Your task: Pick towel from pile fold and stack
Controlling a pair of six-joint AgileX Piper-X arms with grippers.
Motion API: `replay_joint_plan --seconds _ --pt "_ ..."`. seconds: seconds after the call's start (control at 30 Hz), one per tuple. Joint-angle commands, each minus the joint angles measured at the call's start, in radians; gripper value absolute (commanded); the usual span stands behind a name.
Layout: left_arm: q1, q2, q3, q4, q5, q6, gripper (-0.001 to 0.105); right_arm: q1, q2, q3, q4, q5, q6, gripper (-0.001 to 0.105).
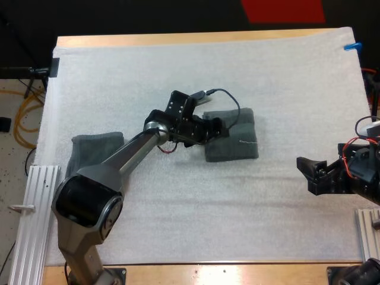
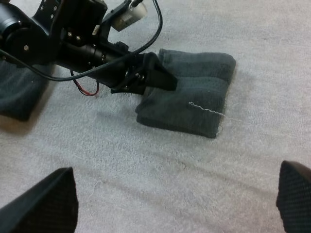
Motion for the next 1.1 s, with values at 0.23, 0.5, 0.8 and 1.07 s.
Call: replay_joint_plan --seconds 0.23,0.5,0.8,1.07 --pt "-0.018 0.018 -0.010 0.011 0.071 0.003 0.071 -0.006 -0.005 -0.004 0.003 0.003 -0.005 0.075" --pt "-0.018 0.021 -0.010 -0.025 0.087 0.003 0.022 -0.006 -0.005 -0.004 0.003 0.003 -0.005 0.074" --pt "-0.014 0.017 -0.026 -0.024 0.111 0.102 0.000 -0.006 -0.005 -0.004 0.003 0.003 -0.005 0.074" --pt "0.084 -0.122 -0.176 0.518 -0.111 0.590 0.000 -0.006 -0.005 -0.004 0.001 0.003 0.002 0.074"
